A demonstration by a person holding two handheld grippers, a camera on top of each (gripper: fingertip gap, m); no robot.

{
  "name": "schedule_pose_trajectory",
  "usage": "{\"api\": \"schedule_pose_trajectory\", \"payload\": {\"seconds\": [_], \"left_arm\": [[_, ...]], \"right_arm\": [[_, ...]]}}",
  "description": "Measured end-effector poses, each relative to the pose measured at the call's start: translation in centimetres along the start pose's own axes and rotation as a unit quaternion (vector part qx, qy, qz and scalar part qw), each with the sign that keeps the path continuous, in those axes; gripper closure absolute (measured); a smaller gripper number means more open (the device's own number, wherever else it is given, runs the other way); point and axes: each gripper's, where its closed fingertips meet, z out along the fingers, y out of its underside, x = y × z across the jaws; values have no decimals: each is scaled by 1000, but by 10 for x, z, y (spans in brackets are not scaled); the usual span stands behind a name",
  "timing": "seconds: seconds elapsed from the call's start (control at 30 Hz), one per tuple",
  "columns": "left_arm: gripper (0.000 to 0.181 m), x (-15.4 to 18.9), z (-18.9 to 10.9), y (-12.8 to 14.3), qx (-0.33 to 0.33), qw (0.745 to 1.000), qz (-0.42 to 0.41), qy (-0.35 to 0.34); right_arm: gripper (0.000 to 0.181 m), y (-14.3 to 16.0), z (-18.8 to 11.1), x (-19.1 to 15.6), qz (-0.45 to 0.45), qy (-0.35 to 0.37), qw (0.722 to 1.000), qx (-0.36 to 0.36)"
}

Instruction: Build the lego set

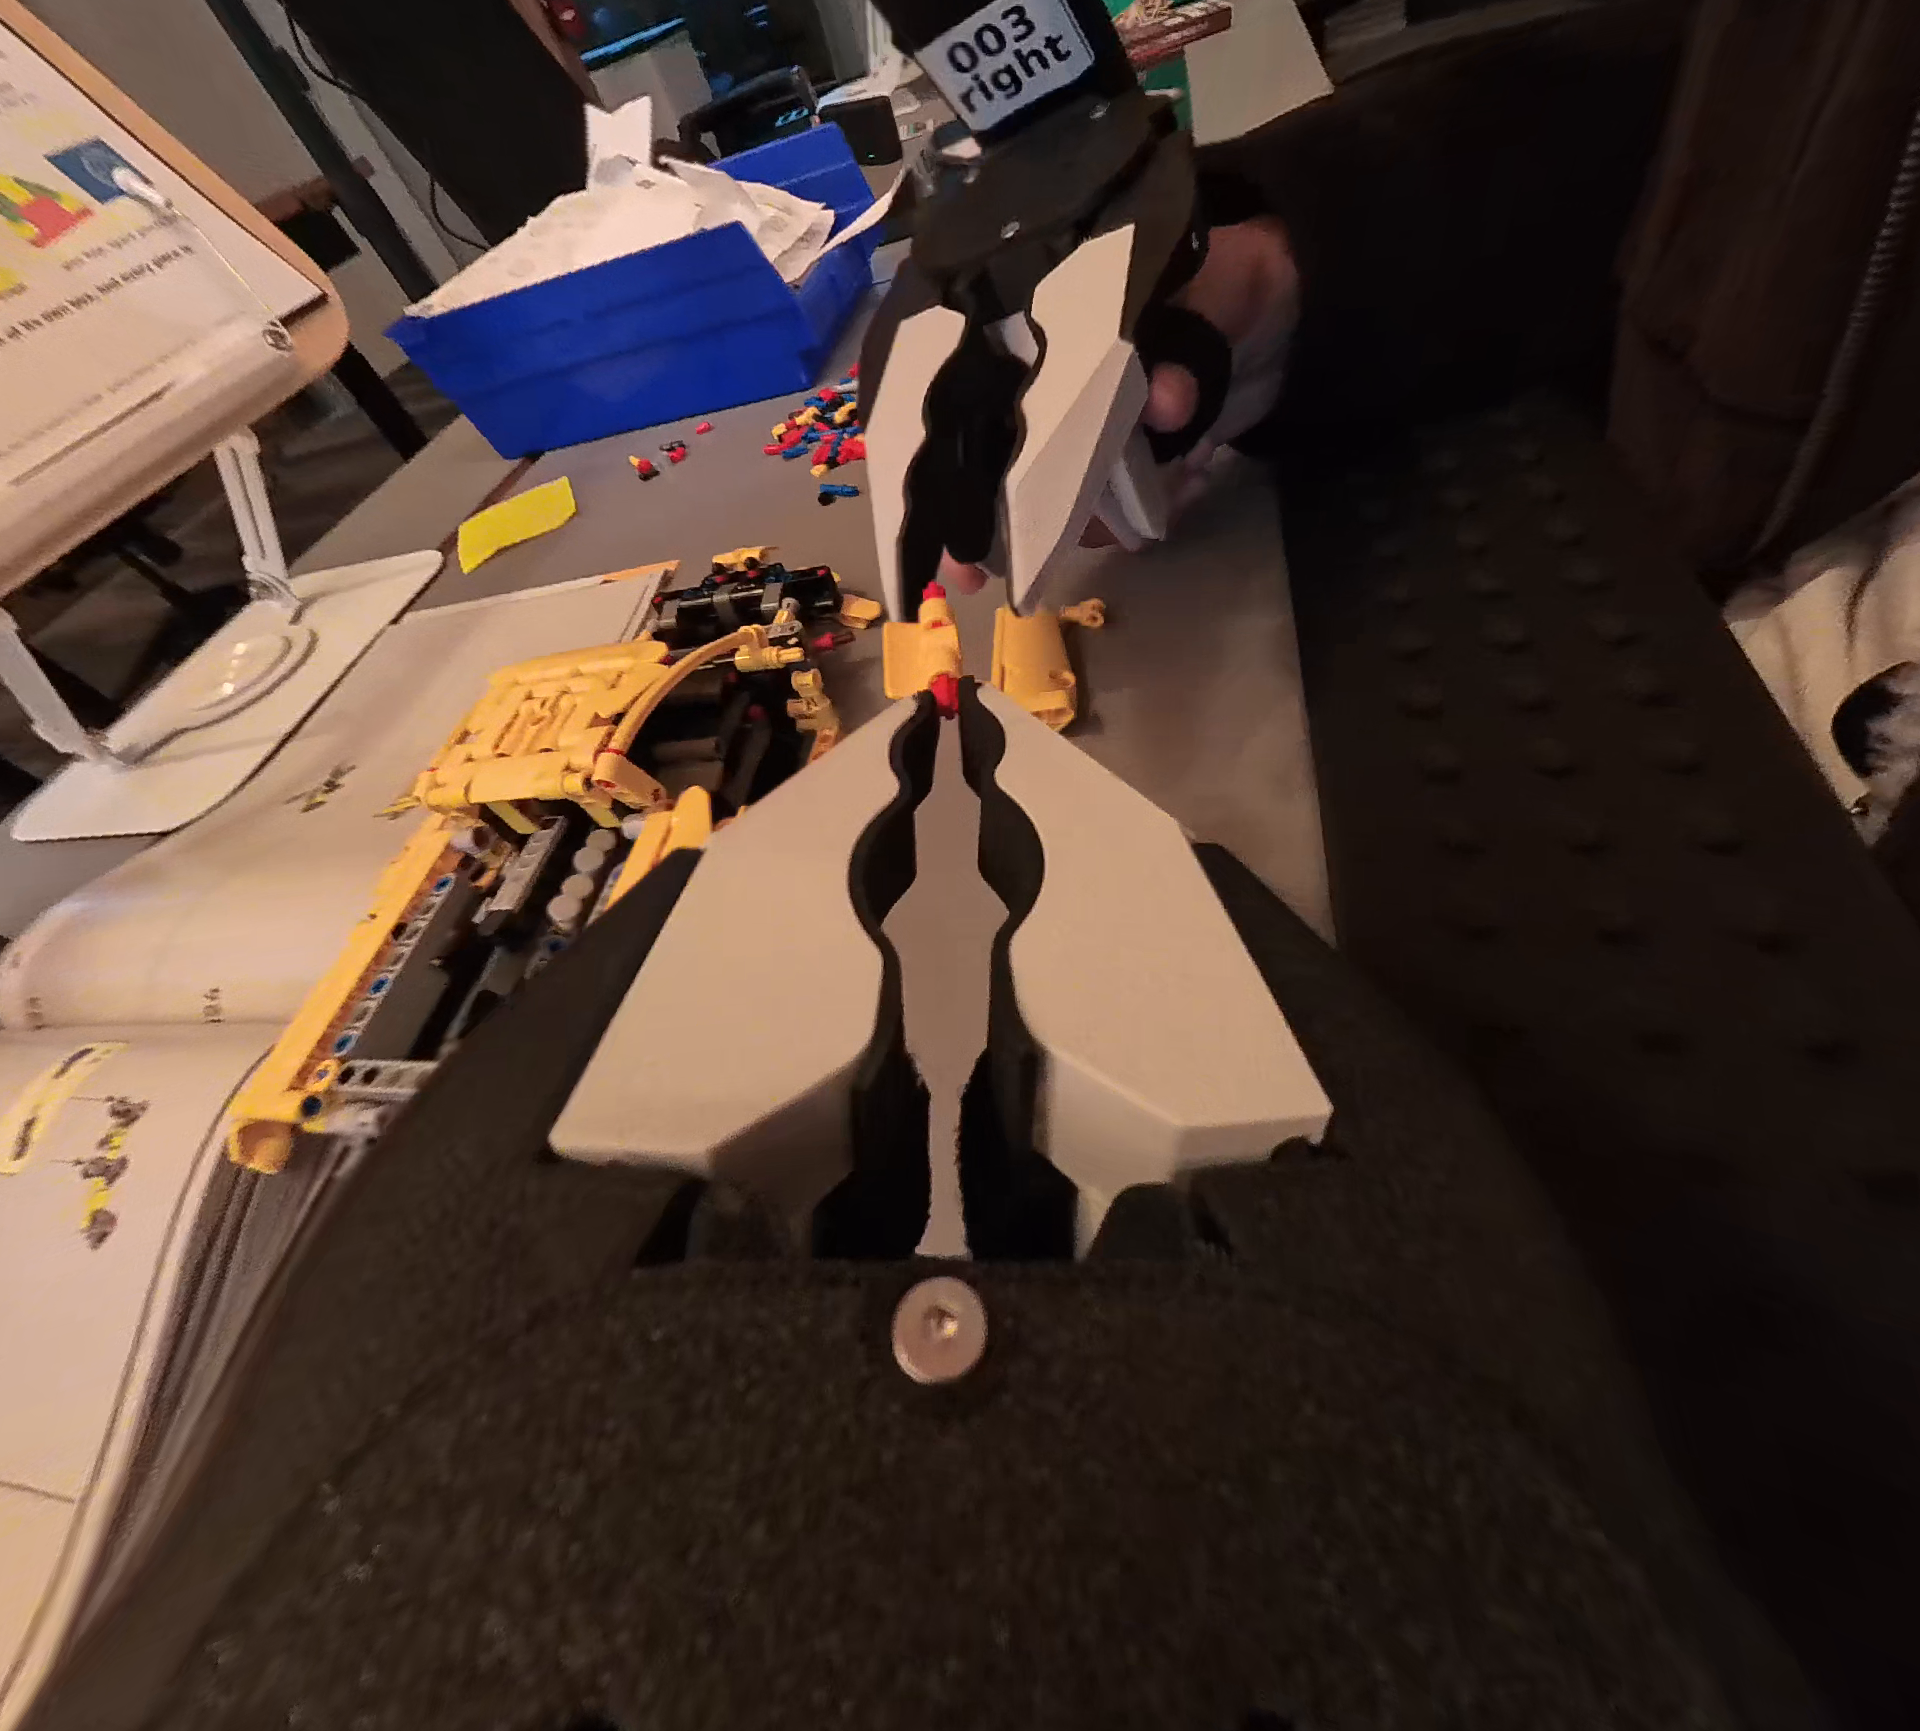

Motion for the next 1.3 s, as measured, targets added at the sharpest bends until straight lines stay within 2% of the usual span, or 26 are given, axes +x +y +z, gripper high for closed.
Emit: {"api": "schedule_pose_trajectory", "payload": {"seconds": [0.1,0.17,0.4,0.53,0.63,0.77,0.93,1.13,1.23,1.3], "left_arm": [[177,-7,-1,6,-26,998,44,-46],[177,-11,-1,11,-51,992,85,-79],[178,-32,-3,24,-137,951,206,-186],[178,-36,-3,25,-159,936,234,-211],[178,-38,-3,25,-172,925,251,-225],[178,-36,-4,21,-160,927,253,-225],[177,-31,-3,15,-134,939,236,-213],[177,-32,-1,18,-137,935,243,-218],[177,-35,-2,18,-129,946,197,-224],[176,-43,-5,21,-128,953,150,-230]], "right_arm": [[150,-5,9,0,15,5,1000,-7],[147,-10,16,10,30,51,998,-4],[143,-19,27,31,149,115,982,17],[136,-9,33,38,127,161,978,-21],[144,-11,38,35,105,169,980,-27],[144,-13,39,34,127,141,982,-4],[160,-13,33,35,175,91,980,35],[160,-11,32,37,153,104,982,26],[162,-14,29,37,132,113,984,31],[173,-18,24,38,118,116,985,39]]}}
